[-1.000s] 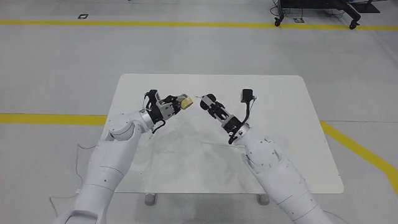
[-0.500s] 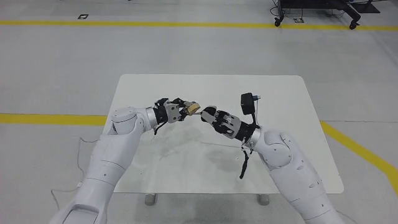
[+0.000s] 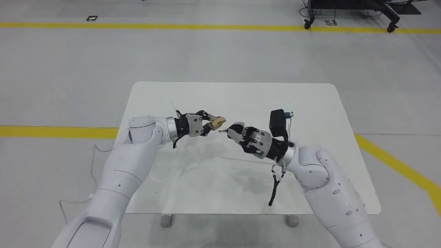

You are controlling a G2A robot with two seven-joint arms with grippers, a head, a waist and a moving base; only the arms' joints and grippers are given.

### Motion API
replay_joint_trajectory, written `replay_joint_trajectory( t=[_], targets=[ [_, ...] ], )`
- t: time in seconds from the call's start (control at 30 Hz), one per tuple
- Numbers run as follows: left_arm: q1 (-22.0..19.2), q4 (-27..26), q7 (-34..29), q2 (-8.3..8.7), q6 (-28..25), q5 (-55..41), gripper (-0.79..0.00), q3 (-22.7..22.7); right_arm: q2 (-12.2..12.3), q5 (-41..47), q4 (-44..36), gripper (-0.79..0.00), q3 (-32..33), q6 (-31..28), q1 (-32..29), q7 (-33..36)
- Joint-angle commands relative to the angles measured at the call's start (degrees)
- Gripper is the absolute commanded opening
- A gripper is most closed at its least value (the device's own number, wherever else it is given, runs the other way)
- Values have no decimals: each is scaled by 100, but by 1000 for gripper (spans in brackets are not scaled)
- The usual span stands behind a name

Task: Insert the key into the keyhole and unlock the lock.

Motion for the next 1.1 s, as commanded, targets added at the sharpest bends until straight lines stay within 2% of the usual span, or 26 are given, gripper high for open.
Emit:
replay_joint_trajectory(
  t=[0.0,0.2,0.27,0.43,0.7,1.07],
  targets=[
    [-7,-30,60,5,31,-131,-785,-50,14,-711,-150,-785,-45,-27,61,75],
    [-25,-158,209,12,194,-1,-785,109,122,-2456,-846,-785,-191,-947,505,703],
    [-45,-184,252,11,373,123,-785,244,176,-2992,-1151,-785,-368,-990,645,971],
    [-84,-188,286,22,526,215,-785,359,368,-3452,-1328,-785,-832,-990,1051,1327],
    [-107,-146,229,50,538,207,-785,435,766,-3675,-1290,-785,-1130,-990,1580,1072],
    [-163,-81,92,60,520,261,-785,656,1245,-4753,-1464,-785,-1312,-990,1518,553]
  ],
)
